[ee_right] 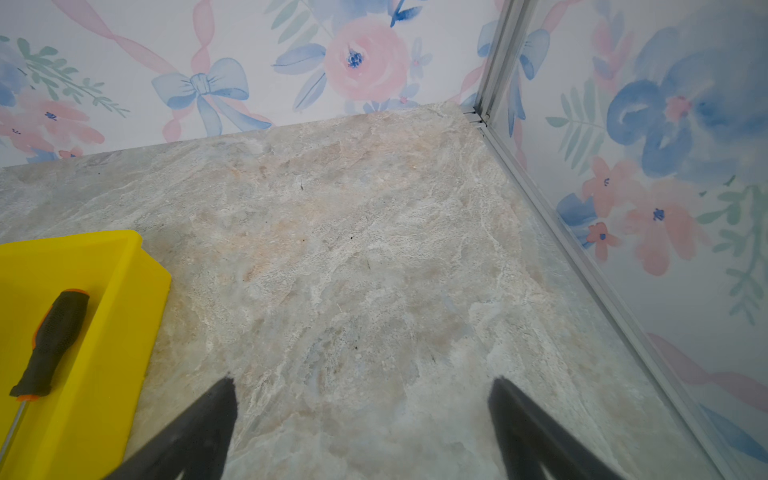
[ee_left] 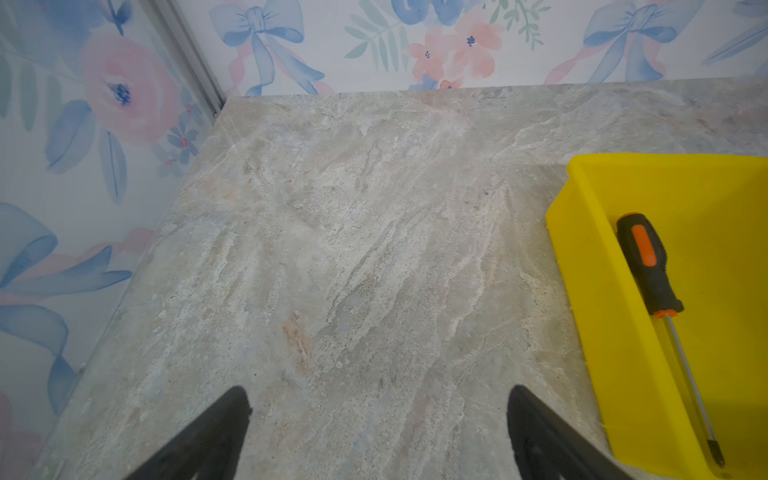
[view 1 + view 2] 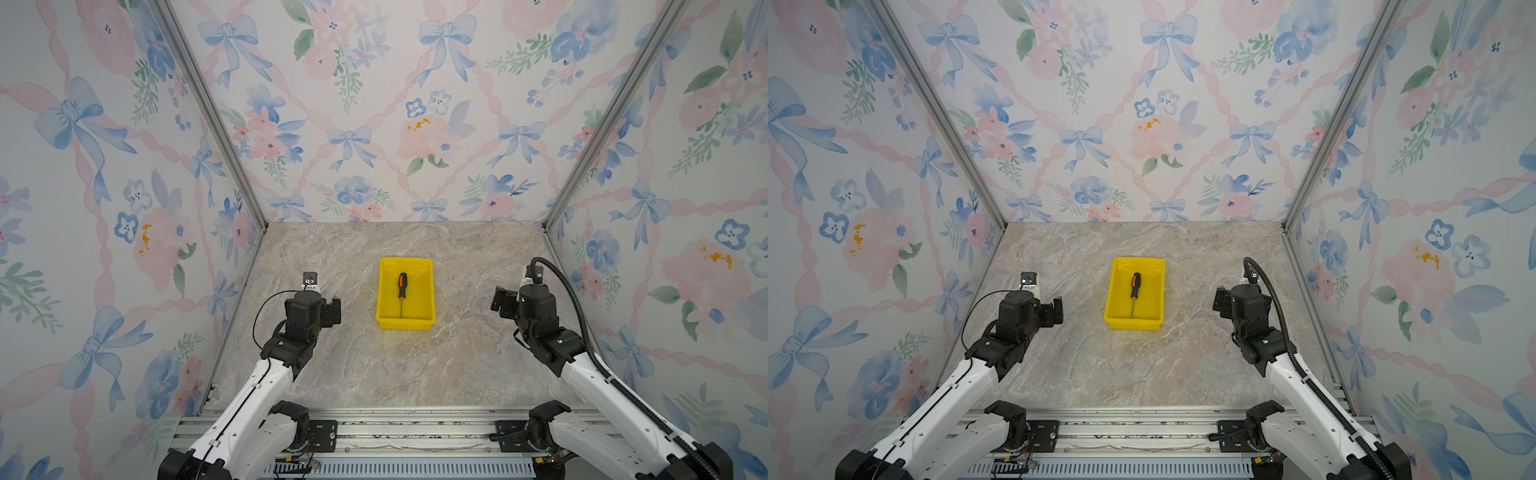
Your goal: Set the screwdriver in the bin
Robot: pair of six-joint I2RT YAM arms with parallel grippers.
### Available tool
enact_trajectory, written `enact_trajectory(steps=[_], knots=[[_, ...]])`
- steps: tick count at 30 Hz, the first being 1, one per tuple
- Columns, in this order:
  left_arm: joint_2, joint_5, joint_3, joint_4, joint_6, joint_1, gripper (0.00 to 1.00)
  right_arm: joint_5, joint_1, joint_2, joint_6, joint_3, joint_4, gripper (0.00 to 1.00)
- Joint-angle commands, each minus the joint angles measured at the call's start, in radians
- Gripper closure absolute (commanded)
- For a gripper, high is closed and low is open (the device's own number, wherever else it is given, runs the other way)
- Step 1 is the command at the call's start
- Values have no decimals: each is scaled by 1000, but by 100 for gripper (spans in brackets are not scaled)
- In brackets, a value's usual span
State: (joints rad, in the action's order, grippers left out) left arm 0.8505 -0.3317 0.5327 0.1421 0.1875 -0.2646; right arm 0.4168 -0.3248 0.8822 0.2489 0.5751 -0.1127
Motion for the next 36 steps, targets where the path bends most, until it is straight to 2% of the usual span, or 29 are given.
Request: enact_trajectory(steps=[1, 3, 8, 10, 12, 16, 18, 23, 28, 36], knots=[[-68, -72, -49, -35, -31, 27, 3, -147, 20, -56, -165, -104, 194, 3], [-118, -88, -99, -92, -81, 39, 2, -133, 23, -56, -218, -130, 196, 3], [-276, -101, -276, -270, -178, 49, 2, -107, 62, -38, -231, -175, 194, 3], [-321, -123, -336, -318, -153, 54, 3, -102, 64, -42, -246, -205, 213, 3], [-346, -167, -386, -346, -71, 63, 2, -73, 66, -42, -257, -238, 233, 3], [-334, -174, -467, -429, -9, 76, 2, -29, 85, -62, -260, -329, 339, 3], [-294, -181, -492, -482, -4, 80, 2, -29, 105, -61, -255, -372, 431, 3], [-134, -164, -459, -562, -44, 93, 2, -45, 141, 34, -261, -346, 496, 3], [32, -138, -442, -744, -80, 120, 3, -56, 153, 178, -260, -314, 631, 3], [314, -26, -366, -978, -111, 186, 2, -102, 170, 424, -261, -219, 809, 3]])
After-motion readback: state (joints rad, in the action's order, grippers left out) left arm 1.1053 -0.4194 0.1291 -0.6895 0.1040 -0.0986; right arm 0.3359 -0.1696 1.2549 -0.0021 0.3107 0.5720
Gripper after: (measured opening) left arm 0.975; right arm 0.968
